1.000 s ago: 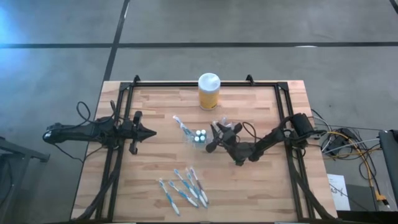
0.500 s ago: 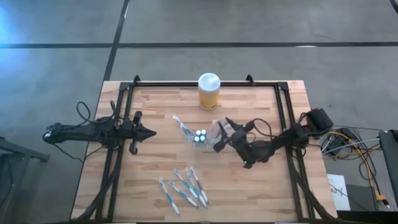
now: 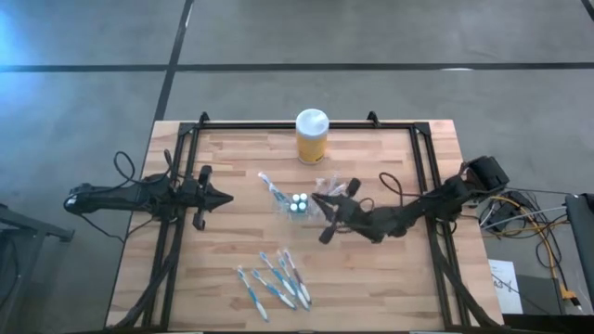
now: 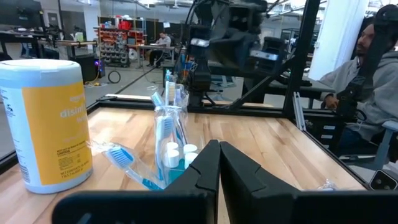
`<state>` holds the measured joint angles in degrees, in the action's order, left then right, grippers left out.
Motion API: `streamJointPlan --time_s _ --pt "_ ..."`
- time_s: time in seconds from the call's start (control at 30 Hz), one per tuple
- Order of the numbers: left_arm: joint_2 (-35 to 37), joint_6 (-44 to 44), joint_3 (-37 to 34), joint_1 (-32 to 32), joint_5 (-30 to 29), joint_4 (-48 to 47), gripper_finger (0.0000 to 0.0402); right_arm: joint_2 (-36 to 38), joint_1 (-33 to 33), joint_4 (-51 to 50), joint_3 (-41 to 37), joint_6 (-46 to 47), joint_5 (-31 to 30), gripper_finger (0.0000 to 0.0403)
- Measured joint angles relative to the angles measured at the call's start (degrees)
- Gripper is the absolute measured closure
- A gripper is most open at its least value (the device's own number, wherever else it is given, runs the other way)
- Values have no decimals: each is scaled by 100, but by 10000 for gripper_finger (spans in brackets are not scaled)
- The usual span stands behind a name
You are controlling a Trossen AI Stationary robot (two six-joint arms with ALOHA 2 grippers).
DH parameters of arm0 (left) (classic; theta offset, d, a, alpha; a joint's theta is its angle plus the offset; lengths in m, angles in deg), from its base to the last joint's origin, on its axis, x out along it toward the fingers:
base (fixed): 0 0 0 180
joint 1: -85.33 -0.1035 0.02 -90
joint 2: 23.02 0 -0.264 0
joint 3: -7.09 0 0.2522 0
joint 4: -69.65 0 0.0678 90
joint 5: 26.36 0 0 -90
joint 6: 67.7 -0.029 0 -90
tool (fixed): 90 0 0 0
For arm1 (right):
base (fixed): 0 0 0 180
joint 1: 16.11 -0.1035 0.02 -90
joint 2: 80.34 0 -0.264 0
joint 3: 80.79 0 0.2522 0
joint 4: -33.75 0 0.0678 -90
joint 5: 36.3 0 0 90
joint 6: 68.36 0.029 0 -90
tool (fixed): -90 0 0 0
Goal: Pick & Place toothbrushing station
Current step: Put the orange toothbrush into the transparent organizer
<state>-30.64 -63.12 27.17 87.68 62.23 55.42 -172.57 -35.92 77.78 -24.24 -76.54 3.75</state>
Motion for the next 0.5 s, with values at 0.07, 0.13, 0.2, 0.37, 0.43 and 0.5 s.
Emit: streamJointPlan --time_s 0.07,0.13,0.2,0.37,0.43,0.5 --pt "0 -2 0 0 0 0 386 29 181 -415 0 552 51 389" --pt "0 -2 0 0 2 -2 386 35 343 -803 0 1051 153 390" --pt "0 -2 0 0 2 -3 386 33 484 -1082 0 1385 456 390" --pt "0 -24 0 0 2 -50 386 27 741 -1591 -2 1980 611 394" --pt "-1 -24 0 0 2 -57 386 27 800 -1763 -4 2209 356 394" --pt "0 -24 0 0 2 -55 386 27 808 -1964 -3 2404 -102 394"
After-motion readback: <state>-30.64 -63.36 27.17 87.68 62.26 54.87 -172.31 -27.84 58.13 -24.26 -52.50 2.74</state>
